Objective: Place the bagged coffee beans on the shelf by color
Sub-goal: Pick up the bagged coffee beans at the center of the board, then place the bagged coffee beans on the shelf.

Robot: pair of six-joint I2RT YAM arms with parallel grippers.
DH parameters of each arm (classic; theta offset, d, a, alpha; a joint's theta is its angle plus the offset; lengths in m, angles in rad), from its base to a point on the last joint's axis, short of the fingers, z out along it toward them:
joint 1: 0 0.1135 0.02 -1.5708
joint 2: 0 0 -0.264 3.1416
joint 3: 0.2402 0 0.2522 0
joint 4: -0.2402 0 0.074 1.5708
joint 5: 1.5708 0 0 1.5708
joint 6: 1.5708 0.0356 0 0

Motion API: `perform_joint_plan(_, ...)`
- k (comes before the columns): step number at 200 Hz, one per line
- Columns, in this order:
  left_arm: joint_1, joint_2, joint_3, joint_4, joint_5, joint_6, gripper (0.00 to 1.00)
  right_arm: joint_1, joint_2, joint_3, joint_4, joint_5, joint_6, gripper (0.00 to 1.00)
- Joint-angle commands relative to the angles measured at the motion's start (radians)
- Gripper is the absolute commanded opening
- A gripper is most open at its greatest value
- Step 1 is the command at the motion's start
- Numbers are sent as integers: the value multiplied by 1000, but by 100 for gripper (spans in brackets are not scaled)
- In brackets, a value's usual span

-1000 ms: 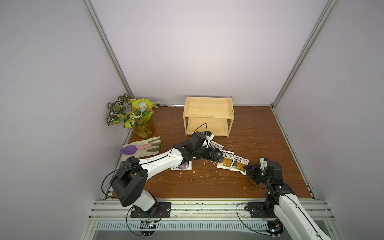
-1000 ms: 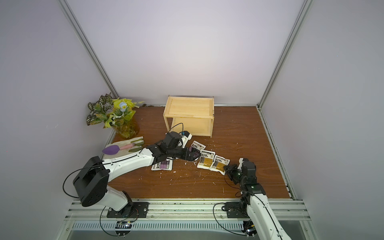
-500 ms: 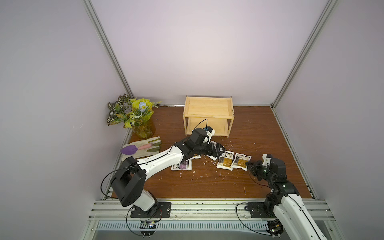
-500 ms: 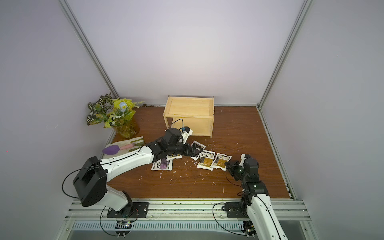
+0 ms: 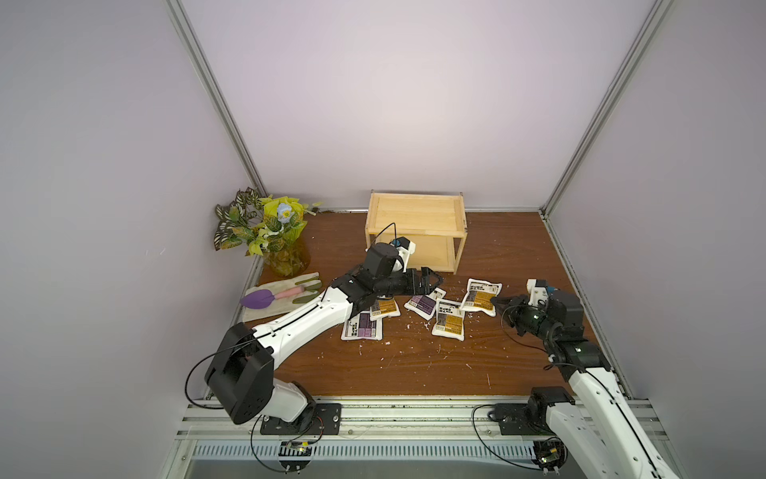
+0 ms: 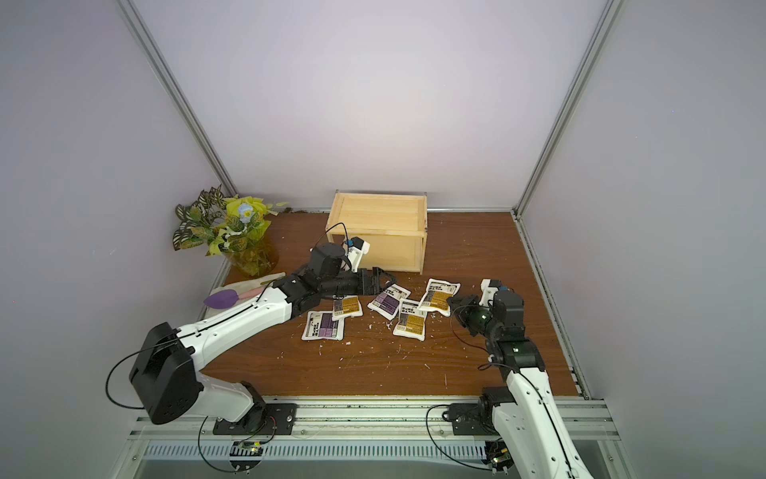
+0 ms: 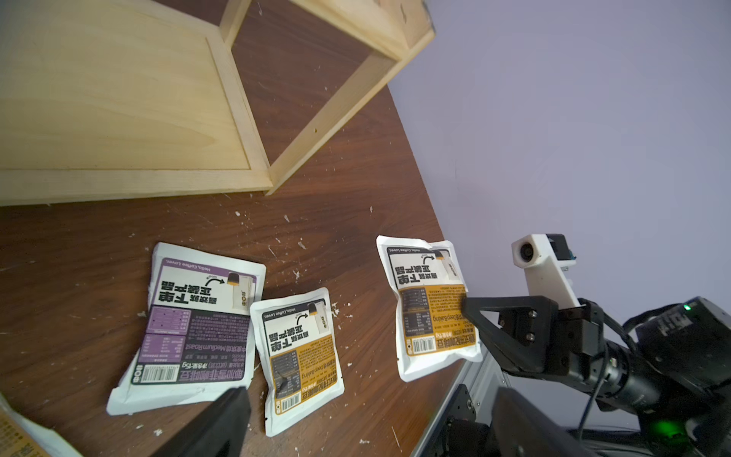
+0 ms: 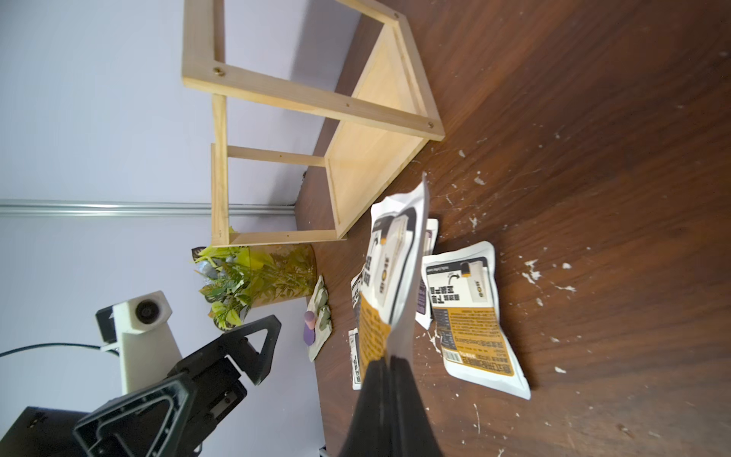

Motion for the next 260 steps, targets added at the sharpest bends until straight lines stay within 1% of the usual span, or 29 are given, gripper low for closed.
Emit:
perform_joint_plan(1,35,-49,52,-40,3,-15,100,5,33,109,75,-90,-44,0)
perform_joint_plan(19,64,-74,78,-61,0,-16,99,27,73,176,94,-112,-46,0)
perform_joint_plan(43,118,-105,117,-92,3,-23,100,93,129,265,120,-107,-55,0)
perform_joint_plan(87,264,-156,176,-128,47,-39,100,239,256,397,203,-64,-65,0)
perform_joint_plan(127,393,-161,235,-197,76,-2,100,304,396,510,293,-54,-71,0)
perform_joint_plan(168,492,-129,263,-213,92,33,100,355,560,629,369,-24,-71,0)
perform_joint_plan(204,519,-73,308,-236,56,85,99,366,693,716,422,18,-54,0)
perform_joint_plan(260,523,12,339,-199,39,89,100,390,906,877,462,63,-18,0)
